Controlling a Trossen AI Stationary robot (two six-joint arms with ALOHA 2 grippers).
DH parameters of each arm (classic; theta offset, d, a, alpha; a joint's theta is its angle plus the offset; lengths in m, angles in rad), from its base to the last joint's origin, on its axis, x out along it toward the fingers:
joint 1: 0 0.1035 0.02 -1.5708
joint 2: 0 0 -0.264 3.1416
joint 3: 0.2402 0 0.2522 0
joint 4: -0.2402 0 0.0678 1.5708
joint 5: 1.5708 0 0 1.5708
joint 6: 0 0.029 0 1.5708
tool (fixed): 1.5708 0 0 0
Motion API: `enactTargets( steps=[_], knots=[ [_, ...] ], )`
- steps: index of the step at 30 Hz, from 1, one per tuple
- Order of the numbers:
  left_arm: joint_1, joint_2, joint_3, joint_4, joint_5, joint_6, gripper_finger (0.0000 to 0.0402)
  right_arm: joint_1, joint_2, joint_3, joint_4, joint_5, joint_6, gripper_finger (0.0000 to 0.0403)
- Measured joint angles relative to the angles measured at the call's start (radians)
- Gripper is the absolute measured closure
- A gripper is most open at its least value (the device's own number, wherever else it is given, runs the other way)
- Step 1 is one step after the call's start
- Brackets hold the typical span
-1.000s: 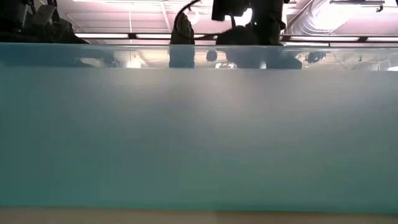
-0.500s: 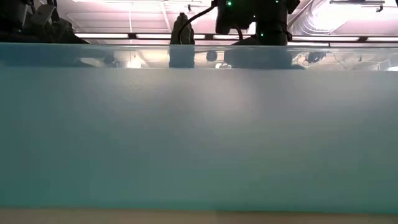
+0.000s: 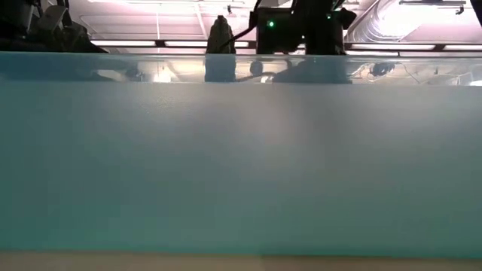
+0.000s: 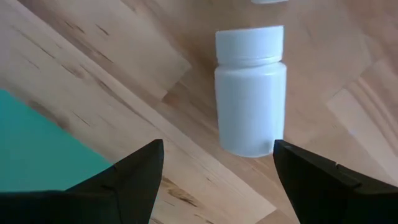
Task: Pick and place pill bottles into a basket
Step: Put the white pill bottle into the green bin
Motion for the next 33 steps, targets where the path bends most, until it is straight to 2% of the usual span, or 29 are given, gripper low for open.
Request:
enactTargets(
  steps=[12, 25, 33],
  knots=[
    [0.000, 0.000, 0.000, 0.000, 0.000, 0.000, 0.0096, -0.025, 0.044, 0.000, -0.009, 0.012, -0.035, 0.0110],
    [0.000, 0.000, 0.000, 0.000, 0.000, 0.000, 0.0096, -0.036, 0.044, 0.000, 0.031, 0.015, 0.216, 0.0110],
    [0.000, 0.000, 0.000, 0.000, 0.031, 0.000, 0.0096, -0.035, 0.044, 0.000, 0.165, 0.073, 0.343, 0.0110]
  ],
)
